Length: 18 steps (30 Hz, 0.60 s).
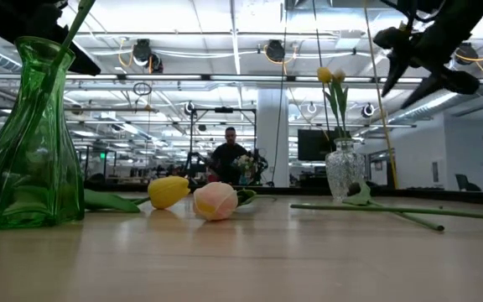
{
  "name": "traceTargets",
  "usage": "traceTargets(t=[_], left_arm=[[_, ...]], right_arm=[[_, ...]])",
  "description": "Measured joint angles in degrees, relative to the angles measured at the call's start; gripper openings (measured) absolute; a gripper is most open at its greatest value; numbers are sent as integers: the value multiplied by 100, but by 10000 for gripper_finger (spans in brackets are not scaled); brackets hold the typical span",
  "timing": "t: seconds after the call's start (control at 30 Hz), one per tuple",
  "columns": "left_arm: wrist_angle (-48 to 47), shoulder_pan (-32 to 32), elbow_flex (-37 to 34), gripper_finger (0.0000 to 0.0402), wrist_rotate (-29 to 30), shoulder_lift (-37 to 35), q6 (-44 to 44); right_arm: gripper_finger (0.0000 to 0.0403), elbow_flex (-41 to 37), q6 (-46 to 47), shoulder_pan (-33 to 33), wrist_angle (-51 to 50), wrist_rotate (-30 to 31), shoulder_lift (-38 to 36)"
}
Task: Sort flowers into vase by color
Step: Put the yellow flower into the vase
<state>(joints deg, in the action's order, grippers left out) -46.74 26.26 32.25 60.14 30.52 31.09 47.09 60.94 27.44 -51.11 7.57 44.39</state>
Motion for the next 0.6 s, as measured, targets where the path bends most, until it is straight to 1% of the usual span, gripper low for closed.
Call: traceTargets(t=[0.07, 0.13, 0.23, 0.37, 0.53, 0.6], left_arm=[[0, 0, 0, 116, 1, -2, 0], [-2, 1, 0, 116, -1, -1, 0], [-4, -2, 0, 116, -183, 0, -18], [-8, 1, 0, 116, -189, -1, -42], [-11, 1, 0, 116, -188, -2, -42], [-13, 1, 0, 116, -157, -2, -44]], right_arm=[[200, -2, 375, -242, -241, 86, 46], [200, -2, 747, -543, -224, 267, 99], [200, -2, 1280, -1106, 123, 588, 254], [200, -2, 1901, -1862, 511, 949, 595], [200, -2, 2644, -2765, 1128, 1344, 1218], [200, -2, 2831, -3048, 1331, 1373, 1473]])
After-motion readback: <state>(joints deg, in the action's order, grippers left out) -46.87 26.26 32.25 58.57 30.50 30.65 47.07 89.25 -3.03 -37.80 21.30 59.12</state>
